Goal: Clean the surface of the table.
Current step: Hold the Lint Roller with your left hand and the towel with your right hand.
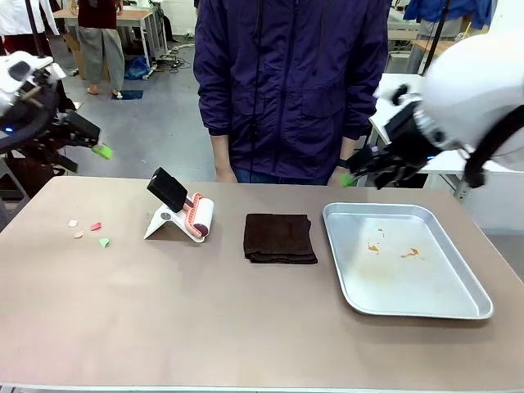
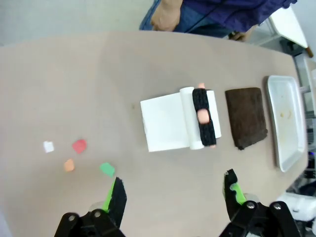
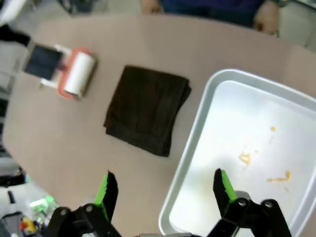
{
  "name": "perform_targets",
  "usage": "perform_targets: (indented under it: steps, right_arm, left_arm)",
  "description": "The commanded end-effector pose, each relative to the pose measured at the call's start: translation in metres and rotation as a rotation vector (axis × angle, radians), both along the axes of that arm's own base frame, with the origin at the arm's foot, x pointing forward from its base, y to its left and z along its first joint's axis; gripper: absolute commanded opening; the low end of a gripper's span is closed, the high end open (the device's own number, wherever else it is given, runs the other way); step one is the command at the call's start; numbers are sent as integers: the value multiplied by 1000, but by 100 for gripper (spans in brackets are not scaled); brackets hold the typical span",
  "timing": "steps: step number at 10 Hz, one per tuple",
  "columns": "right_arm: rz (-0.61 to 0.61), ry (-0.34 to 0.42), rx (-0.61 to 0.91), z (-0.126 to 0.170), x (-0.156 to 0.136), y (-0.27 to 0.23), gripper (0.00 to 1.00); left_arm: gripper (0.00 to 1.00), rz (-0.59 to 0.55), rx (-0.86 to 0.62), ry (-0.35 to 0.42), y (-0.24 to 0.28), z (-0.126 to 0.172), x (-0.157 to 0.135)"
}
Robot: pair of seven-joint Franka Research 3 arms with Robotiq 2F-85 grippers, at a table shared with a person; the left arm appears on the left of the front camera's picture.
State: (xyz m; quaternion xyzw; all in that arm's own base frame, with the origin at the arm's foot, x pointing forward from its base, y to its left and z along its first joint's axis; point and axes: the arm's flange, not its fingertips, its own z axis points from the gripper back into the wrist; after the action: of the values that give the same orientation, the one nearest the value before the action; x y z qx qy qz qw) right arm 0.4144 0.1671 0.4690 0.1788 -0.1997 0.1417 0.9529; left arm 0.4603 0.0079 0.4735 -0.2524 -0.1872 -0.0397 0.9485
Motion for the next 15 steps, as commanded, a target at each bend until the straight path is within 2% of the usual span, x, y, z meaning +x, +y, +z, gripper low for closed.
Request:
perform_targets:
  steps: [1,4,6,7,8,9,11,12,13,14,15]
  right_arm:
    - [-25,4,-140,-18,28,41,100]
    - [-107,130,-172,-69,54,97,100]
    - [-216,285,-131,-103,69,117,100]
    - [-286,326,-92,-110,71,119,100]
    - [-352,327,-46,-104,73,111,100]
    - [-207,276,-137,-117,60,104,100]
    - [-207,276,-137,-117,60,104,100]
    - [-255,308,-113,-120,66,107,100]
    - [-334,300,-152,-126,68,119,100]
    - [-347,325,-145,-133,72,125,100]
    - [-372,315,-178,-142,72,134,100]
  left_arm:
    - [100,25,-17,1,-13,-10,24]
    - [100,-15,-39,10,-46,-37,46]
    - [100,-61,-54,38,-67,-52,57]
    - [100,-70,-49,67,-73,-56,62]
    - [100,-103,-51,128,-71,-54,62]
    - [100,-49,-34,68,-73,-55,53]
    - [100,-71,-41,96,-78,-61,58]
    - [100,-93,-21,94,-91,-66,54]
    - [100,-55,-47,128,-93,-70,57]
    - [100,-31,-61,140,-92,-72,56]
    - [100,-28,-66,151,-92,-75,55]
